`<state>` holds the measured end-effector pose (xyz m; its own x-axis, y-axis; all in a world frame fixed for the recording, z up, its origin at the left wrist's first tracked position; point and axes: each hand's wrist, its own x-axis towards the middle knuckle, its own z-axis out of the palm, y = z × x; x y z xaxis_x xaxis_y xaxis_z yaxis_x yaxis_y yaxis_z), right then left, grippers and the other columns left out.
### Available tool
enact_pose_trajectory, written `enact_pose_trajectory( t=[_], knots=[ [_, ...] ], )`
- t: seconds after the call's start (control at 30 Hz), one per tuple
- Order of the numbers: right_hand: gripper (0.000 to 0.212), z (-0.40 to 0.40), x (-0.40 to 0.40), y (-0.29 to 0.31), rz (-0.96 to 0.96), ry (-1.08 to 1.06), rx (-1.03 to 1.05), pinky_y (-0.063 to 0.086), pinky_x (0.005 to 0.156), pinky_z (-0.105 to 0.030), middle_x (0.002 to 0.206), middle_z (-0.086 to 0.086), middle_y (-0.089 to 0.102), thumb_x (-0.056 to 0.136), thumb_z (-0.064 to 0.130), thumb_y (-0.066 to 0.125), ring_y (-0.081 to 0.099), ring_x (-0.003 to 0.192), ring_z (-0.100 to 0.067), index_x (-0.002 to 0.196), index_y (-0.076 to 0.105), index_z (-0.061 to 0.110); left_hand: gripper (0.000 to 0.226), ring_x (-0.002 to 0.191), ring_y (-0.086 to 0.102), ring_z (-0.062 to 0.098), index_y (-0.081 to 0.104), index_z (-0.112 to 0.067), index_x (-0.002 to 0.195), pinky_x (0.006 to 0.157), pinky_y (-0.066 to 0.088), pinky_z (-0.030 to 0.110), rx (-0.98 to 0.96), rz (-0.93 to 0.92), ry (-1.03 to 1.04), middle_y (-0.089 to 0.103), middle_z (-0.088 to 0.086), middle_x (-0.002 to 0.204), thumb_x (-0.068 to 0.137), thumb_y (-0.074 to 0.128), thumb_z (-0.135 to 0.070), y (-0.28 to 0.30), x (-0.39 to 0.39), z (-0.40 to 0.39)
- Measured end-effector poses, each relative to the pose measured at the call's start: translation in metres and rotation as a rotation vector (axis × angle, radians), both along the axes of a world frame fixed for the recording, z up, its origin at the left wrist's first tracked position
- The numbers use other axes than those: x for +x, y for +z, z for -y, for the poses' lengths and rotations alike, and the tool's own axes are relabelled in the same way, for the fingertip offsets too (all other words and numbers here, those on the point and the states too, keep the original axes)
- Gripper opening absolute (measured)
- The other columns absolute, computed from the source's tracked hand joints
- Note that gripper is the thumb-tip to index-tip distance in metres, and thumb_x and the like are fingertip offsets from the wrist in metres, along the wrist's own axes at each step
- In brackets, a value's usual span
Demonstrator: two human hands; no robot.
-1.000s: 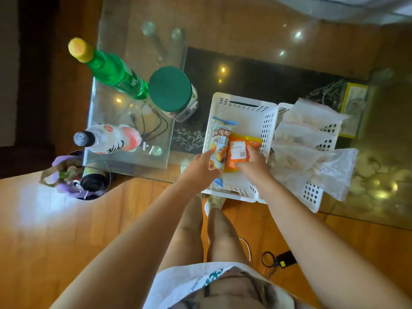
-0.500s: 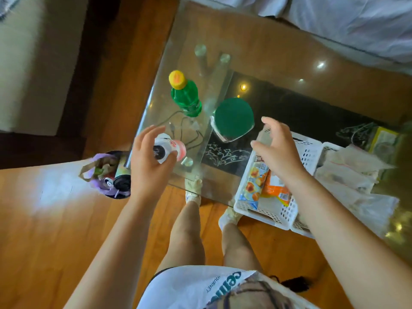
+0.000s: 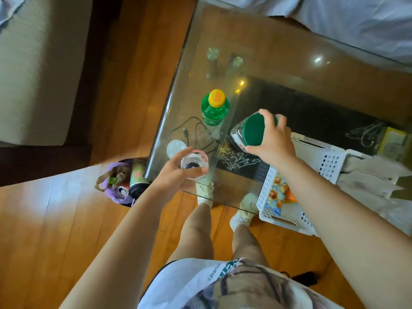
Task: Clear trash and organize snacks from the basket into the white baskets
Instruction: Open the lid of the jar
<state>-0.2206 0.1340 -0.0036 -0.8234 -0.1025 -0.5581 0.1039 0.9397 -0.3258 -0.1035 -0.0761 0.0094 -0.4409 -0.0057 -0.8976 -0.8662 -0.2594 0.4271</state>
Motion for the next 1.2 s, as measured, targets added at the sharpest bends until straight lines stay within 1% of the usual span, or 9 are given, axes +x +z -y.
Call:
enact_pose_trajectory(
  t=[0.13,0.3,0.4,0.6,0.73,0.9,1.07,1.13,1.2],
  knots=[
    [0.093,-0.001,0.014,-0.001,0.022,0.08,-0.053,0.044,0.09,-0.043,0.142,-0.008,0.028,0.06,0.012,0.082,0.033,0.125,-0.033,0.136,0.031,0.03,0.06,0.106,0.064,0.029,0.063,-0.039,0.106,0.091,0.053,0.045,-0.006,-0.019,0.058,0.06,0.011,0.123,0.053,0.083,-0.017,-0.002,-0.001,0.001],
    [0.101,-0.008,0.045,-0.005,-0.002,0.005,-0.14,0.044,0.094,-0.037,0.14,-0.005,0.035,0.055,0.007,0.085,0.035,0.128,-0.025,0.137,0.027,0.02,0.067,0.106,0.064,0.03,0.06,-0.034,0.113,0.09,0.053,0.046,0.002,-0.01,0.086,0.06,0.011,0.122,0.052,0.083,-0.018,-0.005,-0.007,-0.008],
    [0.099,-0.013,0.065,-0.006,0.001,0.027,-0.143,0.046,0.094,-0.035,0.141,-0.006,0.035,0.056,0.007,0.084,0.035,0.13,-0.025,0.136,0.027,0.018,0.072,0.103,0.065,0.026,0.055,-0.03,0.12,0.083,0.056,0.039,-0.004,-0.033,0.073,0.06,0.008,0.12,0.055,0.084,-0.019,-0.006,-0.016,-0.019],
    [0.092,-0.015,0.105,-0.003,0.029,-0.092,-0.059,0.051,0.092,-0.039,0.144,-0.009,0.018,0.064,0.001,0.077,0.028,0.135,-0.032,0.136,0.028,0.033,0.053,0.104,0.064,0.026,0.051,-0.031,0.116,0.085,0.055,0.04,-0.051,-0.074,0.025,0.062,0.0,0.108,0.071,0.078,-0.021,-0.01,-0.045,-0.053],
    [0.092,-0.014,0.116,-0.004,0.022,-0.133,-0.063,0.049,0.093,-0.037,0.149,-0.009,0.015,0.069,-0.002,0.071,0.027,0.137,-0.033,0.139,0.025,0.037,0.063,0.108,0.062,0.028,0.048,-0.027,0.125,0.088,0.055,0.043,-0.081,-0.1,-0.059,0.056,0.007,0.125,0.07,0.079,-0.028,-0.012,-0.068,-0.082],
    [0.094,-0.017,0.125,-0.004,0.028,-0.149,-0.071,0.048,0.092,-0.032,0.151,-0.008,0.015,0.073,-0.002,0.069,0.025,0.139,-0.028,0.14,0.019,0.04,0.068,0.113,0.059,0.03,0.048,-0.025,0.127,0.088,0.055,0.043,-0.095,-0.096,-0.14,0.051,0.01,0.132,0.067,0.081,-0.032,-0.013,-0.086,-0.118],
    [0.095,-0.021,0.131,-0.002,0.05,-0.126,-0.124,0.052,0.091,-0.037,0.149,-0.008,0.017,0.071,-0.002,0.071,0.025,0.138,-0.027,0.142,0.021,0.037,0.066,0.11,0.06,0.03,0.048,-0.026,0.125,0.087,0.056,0.04,-0.095,-0.091,-0.197,0.053,0.009,0.128,0.068,0.08,-0.036,-0.012,-0.092,-0.141],
    [0.094,-0.023,0.133,-0.001,0.05,-0.109,-0.138,0.051,0.094,-0.038,0.149,-0.007,0.017,0.072,0.003,0.072,0.025,0.139,-0.026,0.143,0.021,0.037,0.065,0.113,0.059,0.031,0.047,-0.027,0.127,0.091,0.054,0.043,-0.098,-0.101,-0.238,0.052,0.01,0.13,0.07,0.078,-0.037,-0.013,-0.092,-0.146],
    [0.088,-0.027,0.134,-0.001,0.054,-0.131,-0.194,0.049,0.097,-0.038,0.15,-0.007,0.017,0.075,0.016,0.073,0.024,0.139,-0.024,0.143,0.021,0.035,0.065,0.114,0.057,0.03,0.045,-0.028,0.131,0.093,0.052,0.042,-0.075,-0.111,-0.281,0.051,0.009,0.132,0.074,0.074,-0.039,-0.014,-0.091,-0.146]
  ],
)
